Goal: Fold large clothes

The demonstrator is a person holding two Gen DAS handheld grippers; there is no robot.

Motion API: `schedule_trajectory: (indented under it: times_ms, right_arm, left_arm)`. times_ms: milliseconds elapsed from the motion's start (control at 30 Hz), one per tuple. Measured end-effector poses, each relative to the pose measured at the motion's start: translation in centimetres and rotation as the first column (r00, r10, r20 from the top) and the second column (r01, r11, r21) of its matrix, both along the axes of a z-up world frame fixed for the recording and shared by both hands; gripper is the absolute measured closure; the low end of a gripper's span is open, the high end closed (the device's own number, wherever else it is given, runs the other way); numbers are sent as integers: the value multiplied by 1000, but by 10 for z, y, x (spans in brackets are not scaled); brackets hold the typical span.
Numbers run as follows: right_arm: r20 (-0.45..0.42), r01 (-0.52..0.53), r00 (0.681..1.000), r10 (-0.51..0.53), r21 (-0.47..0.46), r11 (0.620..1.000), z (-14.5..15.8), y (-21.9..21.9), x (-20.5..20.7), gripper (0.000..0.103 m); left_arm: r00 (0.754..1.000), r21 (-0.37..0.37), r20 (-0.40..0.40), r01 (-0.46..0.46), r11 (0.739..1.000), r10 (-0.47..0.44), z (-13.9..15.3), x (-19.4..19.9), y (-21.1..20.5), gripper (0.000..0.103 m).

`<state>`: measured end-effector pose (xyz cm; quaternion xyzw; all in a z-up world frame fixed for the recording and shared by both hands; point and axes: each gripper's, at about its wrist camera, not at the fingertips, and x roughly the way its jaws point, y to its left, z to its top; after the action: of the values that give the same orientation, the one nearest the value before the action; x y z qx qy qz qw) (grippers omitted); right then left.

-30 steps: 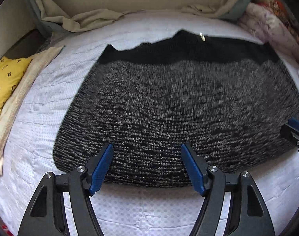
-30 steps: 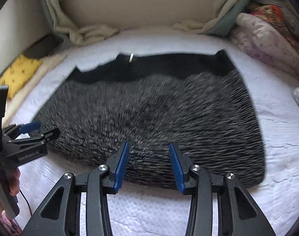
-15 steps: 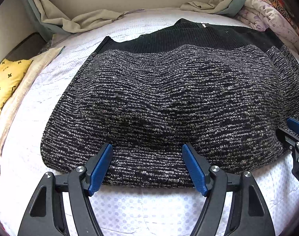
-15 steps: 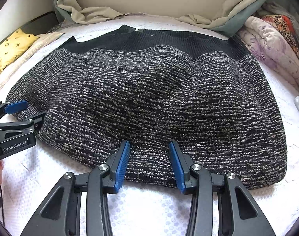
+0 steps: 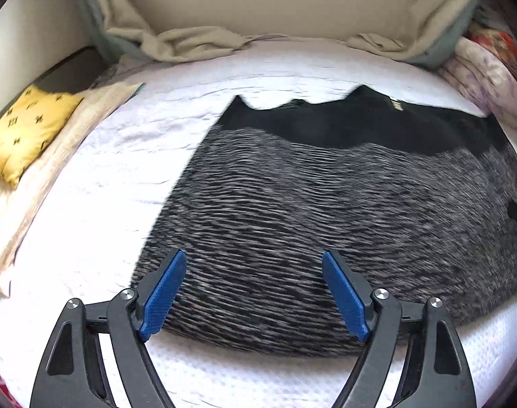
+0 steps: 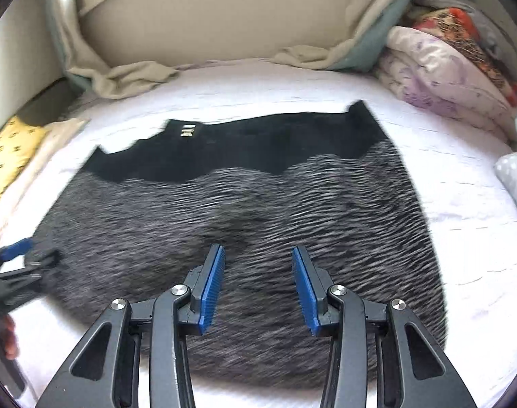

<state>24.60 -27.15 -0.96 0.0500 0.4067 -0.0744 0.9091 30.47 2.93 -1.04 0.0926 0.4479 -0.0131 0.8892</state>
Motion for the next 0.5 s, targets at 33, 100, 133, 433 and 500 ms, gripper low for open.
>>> schedule_trajectory:
  times_ms: [33, 100, 133, 433, 500]
  right_arm:
    - [-15, 23, 1000, -24, -8, 1000, -5, -7, 3, 64]
    - [-37, 49, 998, -50, -3, 999, -12, -16, 5, 69]
    - [-41, 51, 998, -51, -1, 999, -16, -19, 7, 69]
    - [-18, 8, 1000, -9, -57, 998, -37, -17, 4, 65]
    - [-16, 10, 1000, -11, -71, 997, -38, -14, 4, 65]
  left_arm:
    - [1000, -2, -16, -19, 1000, 19, -5, 5, 7, 18]
    - [998, -18, -54, -37, 999, 36, -16, 9, 16, 18]
    - [996, -35, -75, -42, 998, 40, -23, 11, 20, 16]
    - [998, -80, -60, -42, 996, 37, -46, 15, 33, 9]
    - [997, -84, -64, -38, 996, 33, -41, 14, 34, 9]
